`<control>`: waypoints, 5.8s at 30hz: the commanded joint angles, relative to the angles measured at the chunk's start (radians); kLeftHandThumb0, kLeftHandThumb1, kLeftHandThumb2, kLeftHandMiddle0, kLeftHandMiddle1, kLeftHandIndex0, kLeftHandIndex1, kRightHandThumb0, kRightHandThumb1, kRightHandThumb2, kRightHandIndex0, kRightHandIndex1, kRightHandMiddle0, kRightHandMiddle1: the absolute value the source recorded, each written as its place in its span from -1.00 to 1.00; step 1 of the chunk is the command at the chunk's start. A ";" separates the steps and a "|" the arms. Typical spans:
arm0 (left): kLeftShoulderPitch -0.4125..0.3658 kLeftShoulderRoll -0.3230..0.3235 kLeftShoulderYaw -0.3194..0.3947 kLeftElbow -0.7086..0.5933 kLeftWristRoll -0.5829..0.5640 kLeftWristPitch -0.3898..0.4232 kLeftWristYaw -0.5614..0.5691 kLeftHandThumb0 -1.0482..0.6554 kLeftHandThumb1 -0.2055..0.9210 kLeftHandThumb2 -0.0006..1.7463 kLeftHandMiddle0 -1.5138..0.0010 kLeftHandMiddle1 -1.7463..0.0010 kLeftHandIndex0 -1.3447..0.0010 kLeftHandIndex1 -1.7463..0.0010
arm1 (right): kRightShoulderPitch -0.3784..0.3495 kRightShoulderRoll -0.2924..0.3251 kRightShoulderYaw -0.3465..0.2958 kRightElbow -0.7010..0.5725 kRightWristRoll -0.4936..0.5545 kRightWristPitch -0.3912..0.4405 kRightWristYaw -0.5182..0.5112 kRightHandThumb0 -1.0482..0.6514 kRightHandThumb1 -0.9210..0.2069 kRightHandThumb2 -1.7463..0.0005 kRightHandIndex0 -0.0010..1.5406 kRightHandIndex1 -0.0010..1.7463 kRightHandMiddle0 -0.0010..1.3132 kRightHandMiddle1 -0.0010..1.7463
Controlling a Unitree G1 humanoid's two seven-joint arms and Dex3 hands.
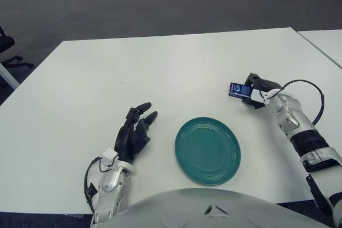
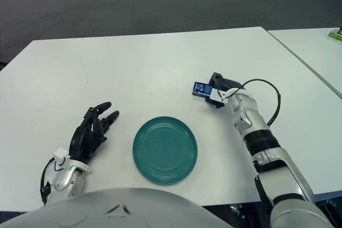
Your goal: Put the gum into the plate.
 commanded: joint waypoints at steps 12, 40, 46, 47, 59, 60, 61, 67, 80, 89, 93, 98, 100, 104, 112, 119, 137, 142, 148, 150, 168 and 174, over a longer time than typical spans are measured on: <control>-0.015 0.026 0.023 0.028 0.014 0.031 0.000 -0.76 1.00 0.03 0.37 0.61 0.81 -0.06 | -0.057 -0.013 -0.126 -0.325 0.028 0.032 0.006 -0.27 -0.26 -0.24 0.31 1.00 -0.29 1.00; -0.005 0.039 0.024 0.014 0.057 0.063 0.011 -0.76 1.00 0.05 0.36 0.63 0.88 -0.05 | 0.118 0.091 0.049 -0.805 -0.075 0.199 0.275 -0.27 -0.24 -0.26 0.35 1.00 -0.27 1.00; -0.003 0.037 0.021 0.011 0.053 0.066 0.006 -0.76 1.00 0.05 0.35 0.63 0.87 -0.06 | 0.132 0.123 0.108 -0.917 -0.133 0.260 0.371 -0.26 -0.28 -0.23 0.34 1.00 -0.29 1.00; -0.002 0.038 0.020 0.009 0.053 0.067 0.005 -0.76 1.00 0.05 0.36 0.63 0.87 -0.06 | 0.134 0.127 0.113 -0.927 -0.137 0.266 0.384 -0.26 -0.28 -0.22 0.33 1.00 -0.30 1.00; 0.006 0.043 0.021 0.004 0.075 0.056 0.008 -0.75 1.00 0.06 0.38 0.64 0.91 -0.06 | 0.186 0.126 0.179 -1.111 -0.195 0.323 0.584 -0.26 -0.32 -0.19 0.27 1.00 -0.32 1.00; 0.006 0.042 0.021 0.004 0.076 0.057 0.009 -0.75 1.00 0.06 0.38 0.64 0.91 -0.06 | 0.183 0.122 0.181 -1.114 -0.194 0.320 0.602 -0.26 -0.32 -0.19 0.27 1.00 -0.32 1.00; 0.006 0.042 0.022 0.005 0.077 0.057 0.009 -0.76 1.00 0.06 0.38 0.64 0.91 -0.06 | 0.181 0.121 0.181 -1.117 -0.195 0.318 0.615 -0.25 -0.33 -0.18 0.27 1.00 -0.32 1.00; 0.003 0.038 0.021 0.010 0.077 0.053 0.007 -0.76 1.00 0.07 0.37 0.64 0.90 -0.07 | 0.142 0.102 0.192 -1.151 -0.211 0.324 0.748 -0.24 -0.40 -0.13 0.20 1.00 -0.37 1.00; -0.007 0.034 0.017 0.020 0.063 0.044 -0.002 -0.77 1.00 0.05 0.35 0.63 0.88 -0.08 | 0.134 0.101 0.194 -1.154 -0.307 0.311 0.872 -0.24 -0.45 -0.09 0.01 1.00 -0.40 1.00; -0.006 0.031 0.007 0.016 0.064 0.051 -0.001 -0.77 1.00 0.05 0.36 0.63 0.88 -0.08 | 0.146 0.110 0.177 -1.136 -0.324 0.287 0.870 -0.23 -0.47 -0.06 -0.04 1.00 -0.41 1.00; -0.005 0.027 0.004 0.016 0.066 0.049 0.002 -0.77 1.00 0.05 0.37 0.64 0.88 -0.07 | 0.156 0.119 0.168 -1.130 -0.324 0.278 0.852 -0.23 -0.49 -0.05 -0.04 1.00 -0.42 1.00; -0.004 0.017 -0.002 0.015 0.087 0.045 0.022 -0.78 1.00 0.05 0.37 0.63 0.88 -0.07 | 0.189 0.141 0.147 -1.043 -0.324 0.226 0.695 -0.22 -0.58 0.03 -0.06 1.00 -0.47 1.00; -0.003 0.013 -0.004 0.014 0.096 0.046 0.029 -0.77 1.00 0.06 0.37 0.64 0.89 -0.07 | 0.195 0.145 0.138 -1.029 -0.320 0.209 0.660 -0.22 -0.63 0.08 -0.09 1.00 -0.50 1.00; 0.005 0.009 -0.012 0.011 0.118 0.043 0.046 -0.77 1.00 0.06 0.38 0.64 0.91 -0.06 | 0.187 0.144 0.143 -0.973 -0.327 0.168 0.601 -0.20 -0.89 0.31 -0.27 1.00 -0.63 1.00; 0.017 -0.002 -0.025 0.002 0.153 0.029 0.071 -0.75 1.00 0.07 0.37 0.63 0.91 -0.07 | 0.166 0.137 0.163 -0.844 -0.364 0.068 0.467 -0.50 -0.99 0.41 -0.68 0.83 -0.90 0.72; 0.022 -0.011 -0.040 -0.003 0.163 0.027 0.080 -0.75 1.00 0.07 0.36 0.62 0.87 -0.08 | 0.145 0.144 0.164 -0.756 -0.394 0.018 0.396 -0.66 -1.00 0.42 -0.77 0.40 -0.99 0.20; 0.021 -0.035 -0.072 0.007 0.090 0.023 0.045 -0.75 1.00 0.03 0.36 0.43 0.79 -0.10 | 0.155 0.224 0.223 -0.574 -0.454 0.030 0.273 -0.69 -1.00 0.35 -0.95 0.58 -1.00 -0.27; 0.018 -0.039 -0.082 0.015 0.091 0.008 0.044 -0.74 1.00 0.03 0.38 0.43 0.80 -0.10 | 0.174 0.217 0.237 -0.597 -0.468 0.029 0.291 -0.69 -1.00 0.34 -0.94 0.49 -1.00 -0.35; 0.020 -0.044 -0.096 0.019 0.096 -0.005 0.050 -0.74 1.00 0.03 0.38 0.42 0.80 -0.10 | 0.178 0.205 0.251 -0.594 -0.487 0.013 0.292 -0.69 -1.00 0.32 -0.83 0.10 -1.00 -0.38; 0.020 -0.046 -0.100 0.019 0.096 -0.008 0.051 -0.74 1.00 0.03 0.38 0.41 0.81 -0.10 | 0.174 0.203 0.259 -0.587 -0.497 0.007 0.293 -0.69 -1.00 0.31 -0.80 -0.05 -1.00 -0.40; 0.020 -0.090 -0.116 0.032 0.116 -0.015 0.095 -0.71 1.00 0.01 0.41 0.38 0.85 -0.11 | 0.129 0.286 0.320 -0.578 -0.603 0.052 0.408 -0.76 -1.00 0.18 -0.67 -0.91 -1.00 -0.61; 0.020 -0.100 -0.118 0.033 0.131 -0.010 0.114 -0.71 1.00 0.01 0.42 0.37 0.86 -0.11 | 0.120 0.309 0.318 -0.554 -0.603 0.066 0.422 -0.77 -1.00 0.16 -0.67 -0.93 -1.00 -0.64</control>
